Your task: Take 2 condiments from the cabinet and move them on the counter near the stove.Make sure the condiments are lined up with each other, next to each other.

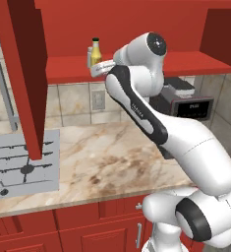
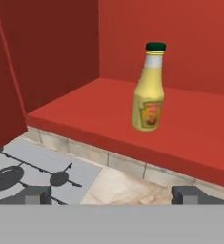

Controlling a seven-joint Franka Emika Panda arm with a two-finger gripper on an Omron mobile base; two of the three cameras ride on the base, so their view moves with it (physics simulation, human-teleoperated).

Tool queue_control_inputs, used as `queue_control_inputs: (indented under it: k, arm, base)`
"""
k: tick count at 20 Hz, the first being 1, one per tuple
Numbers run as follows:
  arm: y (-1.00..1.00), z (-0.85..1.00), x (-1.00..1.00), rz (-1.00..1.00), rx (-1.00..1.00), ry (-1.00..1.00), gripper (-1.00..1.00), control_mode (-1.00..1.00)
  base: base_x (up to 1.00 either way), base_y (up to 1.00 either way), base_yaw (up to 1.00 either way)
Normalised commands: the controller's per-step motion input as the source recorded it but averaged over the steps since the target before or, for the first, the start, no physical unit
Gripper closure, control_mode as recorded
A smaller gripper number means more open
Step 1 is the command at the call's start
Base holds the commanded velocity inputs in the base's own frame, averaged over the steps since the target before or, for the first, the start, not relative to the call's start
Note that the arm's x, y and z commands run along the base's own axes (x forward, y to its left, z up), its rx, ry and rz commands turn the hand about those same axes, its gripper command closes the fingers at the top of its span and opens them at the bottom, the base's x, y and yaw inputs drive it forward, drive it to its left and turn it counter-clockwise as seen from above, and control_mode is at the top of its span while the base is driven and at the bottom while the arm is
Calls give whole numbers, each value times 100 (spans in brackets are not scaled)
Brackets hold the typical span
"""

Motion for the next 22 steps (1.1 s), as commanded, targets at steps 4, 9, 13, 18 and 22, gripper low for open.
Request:
queue_control_inputs:
  k: [4,9,13,18,22]
  arm:
    - [6,0,18,-17,0,0,-100,-100]
    - [0,0,19,-15,0,1,-100,-100]
    - [0,0,21,-5,0,0,-100,-100]
    - [0,0,27,0,0,0,-100,-100]
    - [0,0,33,0,0,0,-100,-100]
  base:
    - [0,0,0]
    - [0,0,0]
    - [0,0,0]
    - [0,0,0]
    - [0,0,0]
